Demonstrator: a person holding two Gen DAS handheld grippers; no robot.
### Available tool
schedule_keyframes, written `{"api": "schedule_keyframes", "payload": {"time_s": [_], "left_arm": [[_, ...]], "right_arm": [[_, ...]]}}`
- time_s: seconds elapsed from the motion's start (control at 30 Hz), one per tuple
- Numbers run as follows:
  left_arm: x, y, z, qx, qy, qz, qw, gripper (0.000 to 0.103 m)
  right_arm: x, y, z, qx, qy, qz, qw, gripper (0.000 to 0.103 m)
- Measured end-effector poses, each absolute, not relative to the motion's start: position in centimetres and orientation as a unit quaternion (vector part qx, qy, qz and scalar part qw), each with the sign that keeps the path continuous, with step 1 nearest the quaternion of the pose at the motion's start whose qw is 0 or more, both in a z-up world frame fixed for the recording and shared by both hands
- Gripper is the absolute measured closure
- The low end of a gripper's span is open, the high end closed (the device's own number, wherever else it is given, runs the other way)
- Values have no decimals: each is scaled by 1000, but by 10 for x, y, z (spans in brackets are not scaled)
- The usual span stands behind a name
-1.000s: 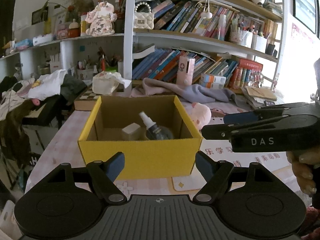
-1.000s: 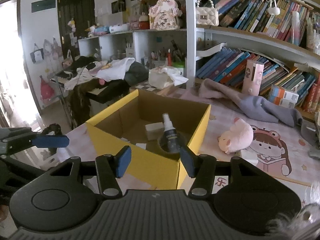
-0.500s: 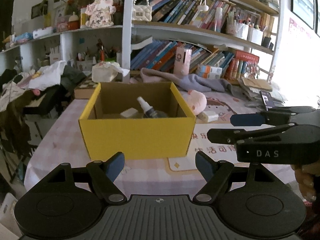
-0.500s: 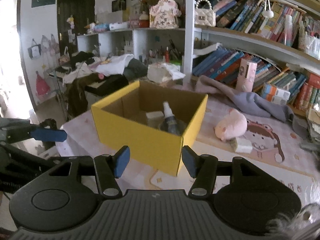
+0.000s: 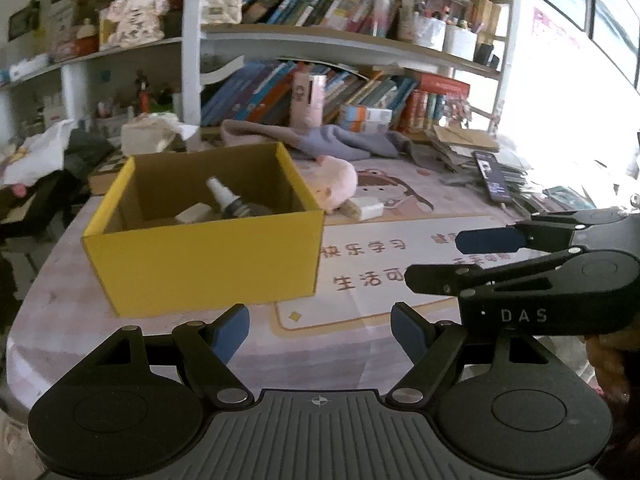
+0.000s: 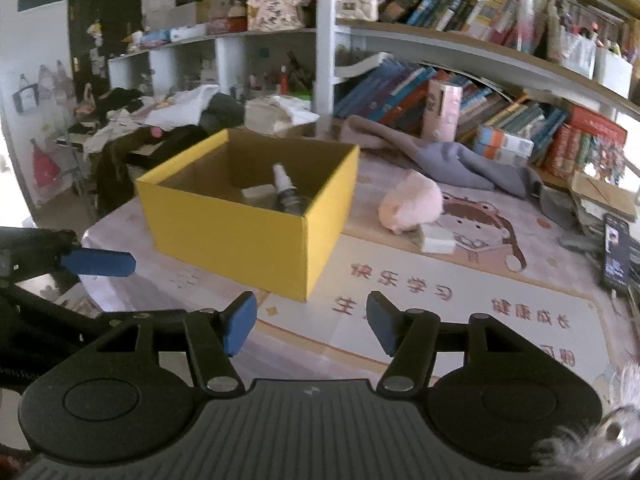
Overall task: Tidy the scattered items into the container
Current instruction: 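Withdraw both tools from the box back toward the pink plush pig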
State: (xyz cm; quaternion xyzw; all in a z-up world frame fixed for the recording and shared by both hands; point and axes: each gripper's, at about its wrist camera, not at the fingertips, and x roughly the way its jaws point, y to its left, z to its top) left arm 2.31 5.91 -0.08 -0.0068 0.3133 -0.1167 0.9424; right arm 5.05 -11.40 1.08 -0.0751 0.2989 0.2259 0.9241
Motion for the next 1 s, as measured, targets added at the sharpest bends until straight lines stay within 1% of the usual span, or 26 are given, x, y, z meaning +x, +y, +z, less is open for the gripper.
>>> {"api": "schedule_keyframes", "payload": {"time_s": [0.57,1.0], "left_arm": [[61,4,-2,36,314,-195,929,23],[104,-27,2,48,310,-190,930,23]], "right_arm": [[66,-171,4,-39,317,143,937,40],[105,-207,1,-31,325,137,935,38]]}}
